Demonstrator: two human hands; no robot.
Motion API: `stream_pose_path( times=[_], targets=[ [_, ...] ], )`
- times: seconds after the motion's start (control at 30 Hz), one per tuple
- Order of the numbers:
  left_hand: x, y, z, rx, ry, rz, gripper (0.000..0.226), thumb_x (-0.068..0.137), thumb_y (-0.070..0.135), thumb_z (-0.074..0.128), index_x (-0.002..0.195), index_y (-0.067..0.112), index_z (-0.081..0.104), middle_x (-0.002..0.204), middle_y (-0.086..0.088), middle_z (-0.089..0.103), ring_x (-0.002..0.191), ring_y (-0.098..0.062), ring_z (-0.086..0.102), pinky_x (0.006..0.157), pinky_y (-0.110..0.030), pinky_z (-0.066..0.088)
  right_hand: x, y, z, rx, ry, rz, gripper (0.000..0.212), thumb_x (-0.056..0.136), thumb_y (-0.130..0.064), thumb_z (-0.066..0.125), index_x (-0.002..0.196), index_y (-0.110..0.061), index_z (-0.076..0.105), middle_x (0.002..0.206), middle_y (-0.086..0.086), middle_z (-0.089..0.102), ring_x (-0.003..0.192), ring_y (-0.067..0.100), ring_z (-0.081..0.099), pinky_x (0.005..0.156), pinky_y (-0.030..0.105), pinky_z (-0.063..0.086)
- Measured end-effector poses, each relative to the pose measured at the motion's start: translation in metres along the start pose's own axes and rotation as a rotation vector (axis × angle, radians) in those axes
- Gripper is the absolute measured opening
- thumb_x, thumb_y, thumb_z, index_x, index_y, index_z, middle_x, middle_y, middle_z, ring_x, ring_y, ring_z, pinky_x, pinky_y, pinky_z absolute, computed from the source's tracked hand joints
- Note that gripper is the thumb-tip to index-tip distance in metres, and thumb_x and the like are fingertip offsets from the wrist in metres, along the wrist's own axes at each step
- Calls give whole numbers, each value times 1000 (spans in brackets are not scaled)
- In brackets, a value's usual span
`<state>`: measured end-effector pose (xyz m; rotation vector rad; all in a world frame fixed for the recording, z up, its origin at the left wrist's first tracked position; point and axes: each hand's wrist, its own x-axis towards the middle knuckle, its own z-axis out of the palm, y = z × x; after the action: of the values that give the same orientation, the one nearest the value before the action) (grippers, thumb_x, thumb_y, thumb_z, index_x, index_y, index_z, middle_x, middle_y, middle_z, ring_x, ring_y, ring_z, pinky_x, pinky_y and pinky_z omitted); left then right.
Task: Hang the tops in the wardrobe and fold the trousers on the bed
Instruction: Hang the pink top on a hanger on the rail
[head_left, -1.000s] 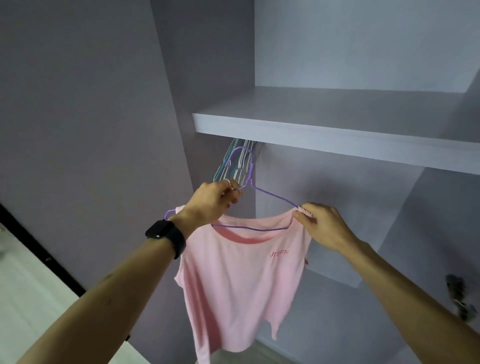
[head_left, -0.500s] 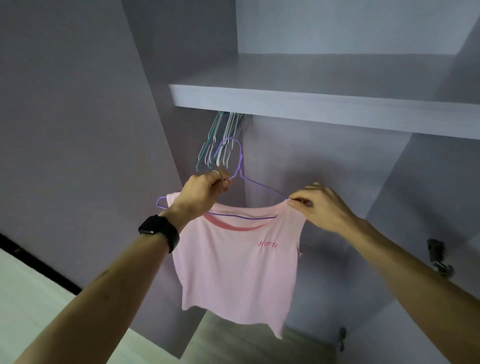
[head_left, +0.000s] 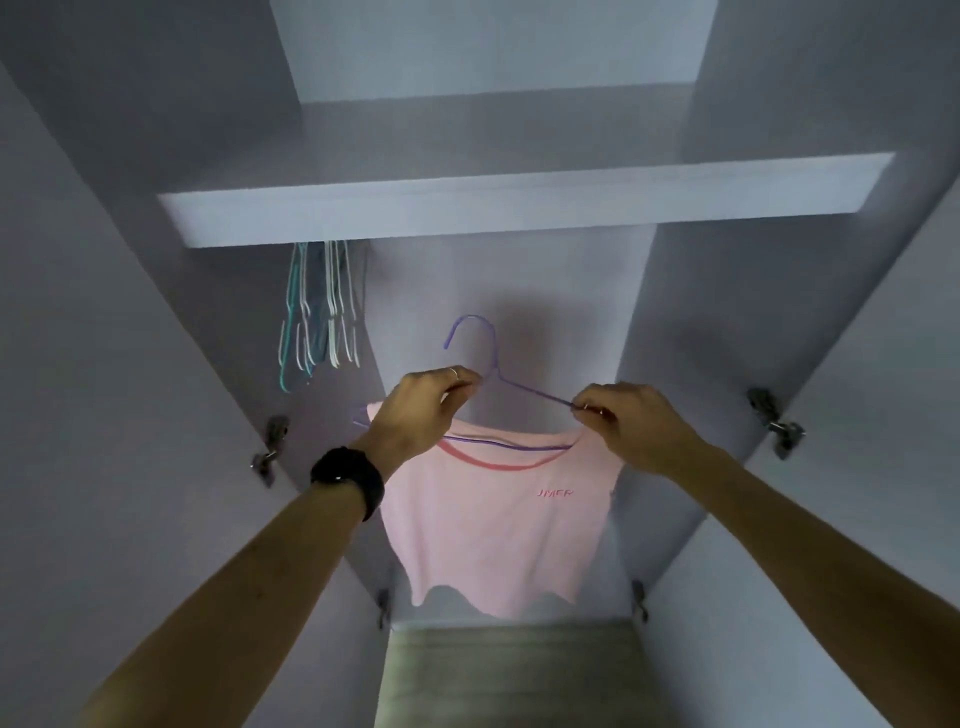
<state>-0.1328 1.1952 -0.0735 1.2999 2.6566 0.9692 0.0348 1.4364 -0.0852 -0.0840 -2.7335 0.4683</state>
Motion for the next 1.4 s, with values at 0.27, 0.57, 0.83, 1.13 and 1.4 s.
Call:
stream_pose_path(
  times=[0.27,0.57,0.83,1.13,1.4],
  targets=[
    [35,-7,-11,299,272,317,47,91,8,64,137,18,61,150,-12,49,133,-36,48,108,-54,44,-35,5,-4,-111,25,442,14,100,-18,59,100,-11,71,86,8,73,77,30,66,65,27,39],
    [117,81,-26,622,446,433,80,96,41,53,162,25,10,169,-7,3,156,-29,4,121,-59,2,-17,34,-31,-216,8,684,17,100,-31,51,101,-22,66,91,6,73,74,25,65,68,35,56],
    [160,88,23,665,713,391,63,107,47,30,162,26,6,169,-6,0,155,-33,-2,120,-62,-7,14,94,-29,-244,47,733,21,97,-21,54,105,-14,71,105,11,75,99,34,67,73,29,46],
    [185,82,40,704,931,424,60,108,47,20,162,25,8,169,-9,4,154,-38,2,118,-64,-5,44,166,16,-226,206,786,23,96,-23,52,103,-14,72,106,13,73,102,38,65,81,32,50],
    [194,73,47,699,1046,462,62,107,52,15,162,27,4,169,-7,4,155,-34,1,120,-65,1,65,190,-9,-274,426,782,22,91,-22,61,106,-13,74,110,22,71,105,43,63,85,38,50]
  ],
)
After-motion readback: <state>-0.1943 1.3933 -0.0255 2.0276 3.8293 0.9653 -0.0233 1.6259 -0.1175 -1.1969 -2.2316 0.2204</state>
